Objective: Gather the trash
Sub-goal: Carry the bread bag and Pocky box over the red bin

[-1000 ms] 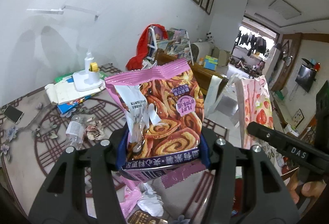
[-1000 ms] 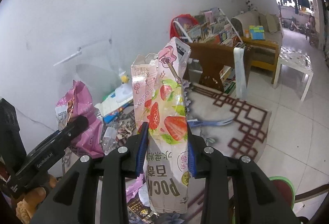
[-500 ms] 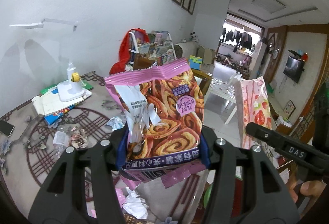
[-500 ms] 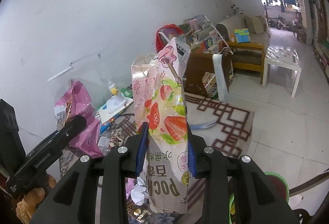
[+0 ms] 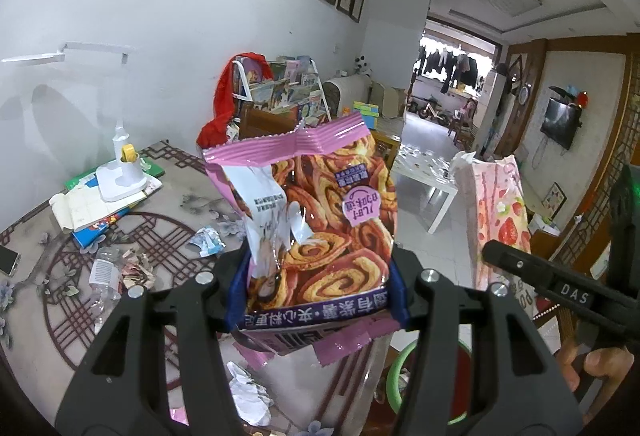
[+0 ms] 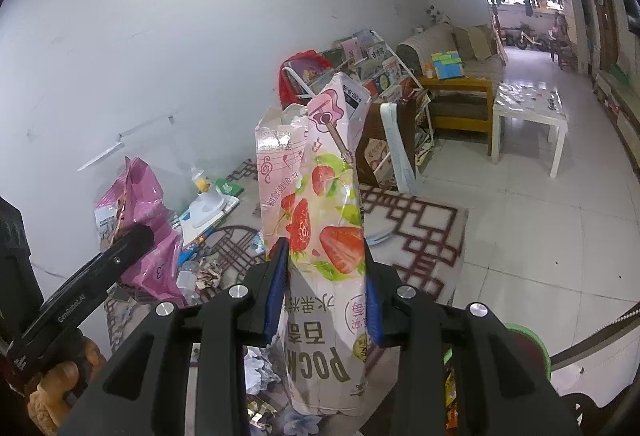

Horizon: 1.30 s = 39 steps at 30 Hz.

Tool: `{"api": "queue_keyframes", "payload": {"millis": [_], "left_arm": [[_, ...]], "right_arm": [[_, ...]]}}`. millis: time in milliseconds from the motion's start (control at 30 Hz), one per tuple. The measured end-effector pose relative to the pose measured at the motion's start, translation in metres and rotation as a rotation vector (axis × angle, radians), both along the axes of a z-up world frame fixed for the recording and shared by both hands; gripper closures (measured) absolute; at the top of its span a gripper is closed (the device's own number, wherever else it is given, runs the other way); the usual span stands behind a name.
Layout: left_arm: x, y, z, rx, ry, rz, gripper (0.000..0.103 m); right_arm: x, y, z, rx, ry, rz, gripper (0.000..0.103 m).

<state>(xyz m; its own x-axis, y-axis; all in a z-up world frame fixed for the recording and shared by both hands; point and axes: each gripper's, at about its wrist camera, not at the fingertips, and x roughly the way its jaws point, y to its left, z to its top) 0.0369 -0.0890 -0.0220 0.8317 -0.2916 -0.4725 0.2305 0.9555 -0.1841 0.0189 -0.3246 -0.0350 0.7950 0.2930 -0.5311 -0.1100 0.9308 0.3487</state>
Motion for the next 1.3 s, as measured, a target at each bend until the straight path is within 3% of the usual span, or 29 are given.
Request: {"api": "queue_keyframes", "payload": {"millis": [400,700,933,1300], "left_arm": [[0.004,-0.041,-0.013,-0.009,0.044,-0.098,0.05],[0.015,-0.089,-0.055,-0.032,0.16,-0.209,0.05],[0.021,-0.136,-0.09,0.005,0.257,-0.308,0.05],[0.019,-0.198,-0.136,0.099,0.37,-0.456,0.049]], "right_arm": [[-0.01,-0.033,-0.023,-0.007,0.079,-0.089,0.071],[-0.024,-0.08,-0.068,0.036,0.208,-0.229,0.071],[-0.045,-0.115,-0.109,0.077,0.312,-0.384,0.071],[-0.048,-0.148,-0.14,0.124,0.418,-0.479,0.07]]}}
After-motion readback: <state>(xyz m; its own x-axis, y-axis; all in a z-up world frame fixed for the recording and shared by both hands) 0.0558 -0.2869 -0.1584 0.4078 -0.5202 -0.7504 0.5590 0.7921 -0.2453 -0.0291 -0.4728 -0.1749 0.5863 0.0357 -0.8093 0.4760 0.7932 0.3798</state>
